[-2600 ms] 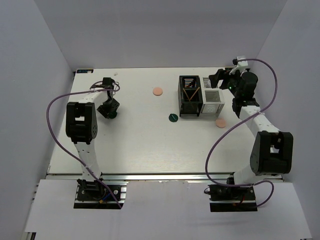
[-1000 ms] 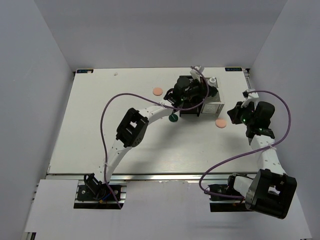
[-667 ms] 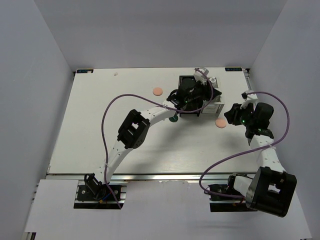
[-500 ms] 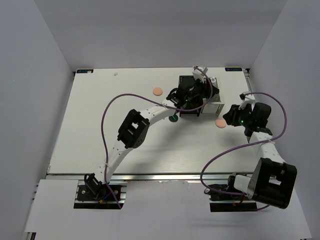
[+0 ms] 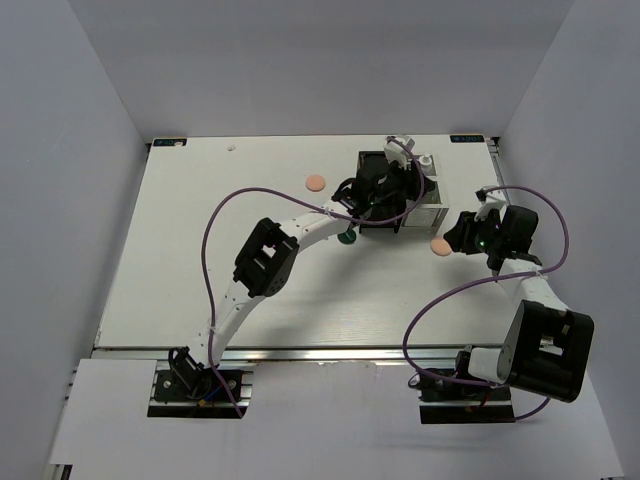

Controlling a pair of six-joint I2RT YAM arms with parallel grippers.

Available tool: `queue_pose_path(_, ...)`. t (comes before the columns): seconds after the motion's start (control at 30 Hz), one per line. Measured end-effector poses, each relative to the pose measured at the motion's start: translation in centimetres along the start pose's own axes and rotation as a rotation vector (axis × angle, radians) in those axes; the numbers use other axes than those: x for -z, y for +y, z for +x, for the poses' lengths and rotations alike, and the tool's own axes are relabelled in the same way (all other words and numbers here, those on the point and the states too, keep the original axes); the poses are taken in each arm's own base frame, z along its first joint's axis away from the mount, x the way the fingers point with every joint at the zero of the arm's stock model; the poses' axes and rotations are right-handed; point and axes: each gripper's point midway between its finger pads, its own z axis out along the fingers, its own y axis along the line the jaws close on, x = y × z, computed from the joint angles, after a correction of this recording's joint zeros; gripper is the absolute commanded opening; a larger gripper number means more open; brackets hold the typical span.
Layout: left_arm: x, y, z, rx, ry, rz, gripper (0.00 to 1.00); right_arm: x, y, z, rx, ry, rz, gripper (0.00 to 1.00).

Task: Organize the makeup

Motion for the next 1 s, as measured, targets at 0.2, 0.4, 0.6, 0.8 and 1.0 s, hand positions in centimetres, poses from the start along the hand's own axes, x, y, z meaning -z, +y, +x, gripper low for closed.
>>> queue_pose_path(0.2,0.2,-0.1,0.3,0.000,0.017,0.002,0.41,-0.1,0.0,0.1,-0.002,0.003,0.000,0.48)
queue_pose_path(0.4,0.2,-0.1,0.4,-0.001,0.024,0.007,0.65,-0.1,0.0,0.1,-0.001,0.003,0.000,0.48)
queue_pose_path(0.6,0.3,-0.5,-0.2,-0.002,0.020,0.011,0.78,-0.1,0.0,0.1,-0.001,0.003,-0.002,0.49)
queue_pose_path(0.8,0.5,-0.7,-0.6,-0.001,0.019,0.013,0.71,-0.1,0.0,0.1,-0.001,0.002,-0.005,0.49)
queue_pose_path(1.0,0.6,-0.8,-1.7,0.015,-0.003,0.004,0.09,-0.2,-0.3,0.3,0.000,0.009,0.009,0.46)
